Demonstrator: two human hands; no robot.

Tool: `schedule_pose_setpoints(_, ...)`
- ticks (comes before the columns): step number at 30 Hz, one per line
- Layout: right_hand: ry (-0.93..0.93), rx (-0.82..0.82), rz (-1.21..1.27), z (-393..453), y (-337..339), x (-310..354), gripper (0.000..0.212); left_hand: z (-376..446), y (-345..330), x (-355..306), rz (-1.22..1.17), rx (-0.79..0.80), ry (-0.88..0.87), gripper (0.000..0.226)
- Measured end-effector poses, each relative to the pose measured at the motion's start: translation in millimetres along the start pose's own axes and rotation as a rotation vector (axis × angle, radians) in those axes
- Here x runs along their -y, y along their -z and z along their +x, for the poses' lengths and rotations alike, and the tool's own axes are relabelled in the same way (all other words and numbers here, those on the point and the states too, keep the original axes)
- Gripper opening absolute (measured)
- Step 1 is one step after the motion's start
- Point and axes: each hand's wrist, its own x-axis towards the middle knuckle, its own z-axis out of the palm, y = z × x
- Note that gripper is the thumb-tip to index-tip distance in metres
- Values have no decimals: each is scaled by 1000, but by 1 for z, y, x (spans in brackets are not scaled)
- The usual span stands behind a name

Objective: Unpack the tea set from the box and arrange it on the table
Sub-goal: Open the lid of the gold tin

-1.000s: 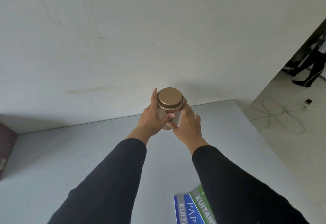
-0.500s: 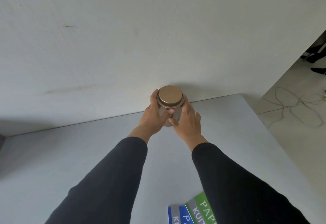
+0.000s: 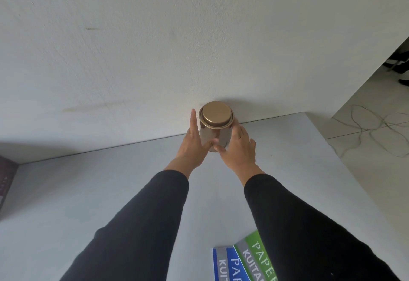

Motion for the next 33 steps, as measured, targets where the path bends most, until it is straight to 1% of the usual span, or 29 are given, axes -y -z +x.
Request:
schedule_pose_setpoints(4, -61, 29, -27, -27, 9, 13, 96, -24, 14, 8, 54, -9, 33, 103)
schedule_pose_setpoints(8, -118, 51, -12, -62, 17, 32, 93, -56, 48, 22, 93, -46, 36, 101)
schedule_pose_setpoints(14, -114, 31, 21, -116, 20, 100, 92, -118, 123, 51, 115, -111, 16, 95)
schedule_pose_setpoints(18, -55, 10, 41, -154, 14, 171, 89, -170, 180, 82, 119, -155, 19, 92)
schedule_pose_setpoints(26, 146, 87, 130, -233, -29, 320, 89, -275, 306, 181, 140, -318, 135, 90)
schedule_pose_setpoints(29, 209, 127, 115, -254, -46, 358, 89, -300, 344, 213, 155, -356, 181, 87)
schedule_pose_setpoints(33, 269, 165, 75, -257, -62, 396, 89, -313, 379, 242, 153, -381, 205, 86)
